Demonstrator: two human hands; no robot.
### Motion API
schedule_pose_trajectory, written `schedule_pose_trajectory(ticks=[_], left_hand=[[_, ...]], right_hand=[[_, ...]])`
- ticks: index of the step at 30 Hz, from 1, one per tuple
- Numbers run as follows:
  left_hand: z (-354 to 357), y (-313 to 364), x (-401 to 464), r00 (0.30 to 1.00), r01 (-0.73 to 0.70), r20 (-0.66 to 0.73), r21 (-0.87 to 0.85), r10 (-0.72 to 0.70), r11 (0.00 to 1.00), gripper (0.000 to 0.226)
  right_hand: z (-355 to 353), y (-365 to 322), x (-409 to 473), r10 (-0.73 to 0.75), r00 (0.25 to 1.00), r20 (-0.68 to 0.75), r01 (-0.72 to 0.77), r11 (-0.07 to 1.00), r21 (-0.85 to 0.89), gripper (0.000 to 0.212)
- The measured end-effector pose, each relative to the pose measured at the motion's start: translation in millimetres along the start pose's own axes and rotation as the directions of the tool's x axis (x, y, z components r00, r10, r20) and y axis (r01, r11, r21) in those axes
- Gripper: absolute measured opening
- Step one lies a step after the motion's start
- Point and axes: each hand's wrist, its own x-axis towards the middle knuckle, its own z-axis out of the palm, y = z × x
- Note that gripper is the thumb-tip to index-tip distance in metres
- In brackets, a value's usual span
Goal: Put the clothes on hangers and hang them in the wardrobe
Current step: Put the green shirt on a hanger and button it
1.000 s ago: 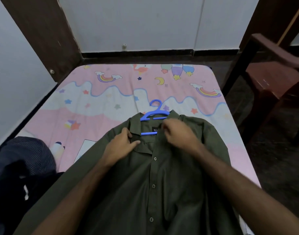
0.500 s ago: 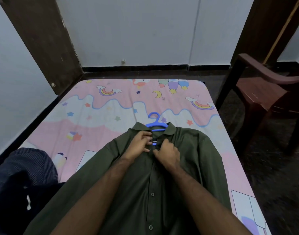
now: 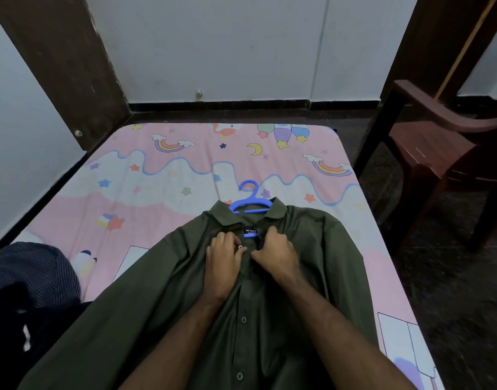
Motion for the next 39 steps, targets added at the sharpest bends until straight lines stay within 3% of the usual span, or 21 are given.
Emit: schedule_pose_trajectory(ticks=[2,4,6,8,10,12,14,18,21,28,35,39], left_hand=[[0,2,3,0.998,0.064,0.019,-0.009,-0.064,0.998,0.019],[-2,5,8,0.989,0.143,0.056,-0.06,-0.14,0.988,0.023],[-5,7,15,0.969,0.236,0.096,-0.094,-0.227,0.967,0.023],[-8,11,21,0.927,0.366,0.153,-0.17,-0.343,0.915,0.022],[-10,17,24,0.856,0.516,0.242,-0.335,-0.457,0.789,0.02],[-12,24,21,0.79,0.609,0.339,-0.533,-0.511,0.587,0.016],[-14,26,16,0.778,0.612,0.372,-0.632,-0.507,0.475,0.012],[-12,19,8,0.822,0.551,0.348,-0.687,-0.452,0.474,0.008],[-12,13,4,0.849,0.509,0.324,-0.712,-0.417,0.483,0.008],[-9,9,-4,0.875,0.453,0.272,-0.749,-0.4,0.482,0.008],[-2,5,-8,0.888,0.411,0.221,-0.776,-0.403,0.479,0.008],[0,4,-10,0.895,0.394,0.21,-0.784,-0.393,0.479,0.007]], right_hand=[[-4,3,3,0.004,1.0,-0.001,-0.004,1.0,0.019,0.026],[-7,15,7,0.069,0.997,-0.019,-0.064,0.977,0.203,0.014],[-7,29,7,0.152,0.988,0.039,-0.151,0.851,0.503,0.02],[-10,41,5,0.171,0.977,0.124,-0.209,0.69,0.693,0.03],[-12,44,2,0.147,0.974,0.173,-0.227,0.61,0.759,0.034],[-13,42,2,0.127,0.973,0.194,-0.231,0.583,0.778,0.033],[-11,39,3,0.11,0.973,0.205,-0.23,0.589,0.775,0.025],[-6,37,2,0.038,0.946,0.323,-0.298,0.499,0.814,0.012],[-5,30,2,0.044,0.942,0.333,-0.318,0.436,0.842,0.03],[17,9,2,0.065,0.986,0.154,-0.166,0.465,0.87,0.039],[38,23,-3,0.087,0.996,0.025,-0.053,0.335,0.941,0.009],[46,20,-3,0.139,0.99,-0.02,-0.04,0.419,0.907,0.023]])
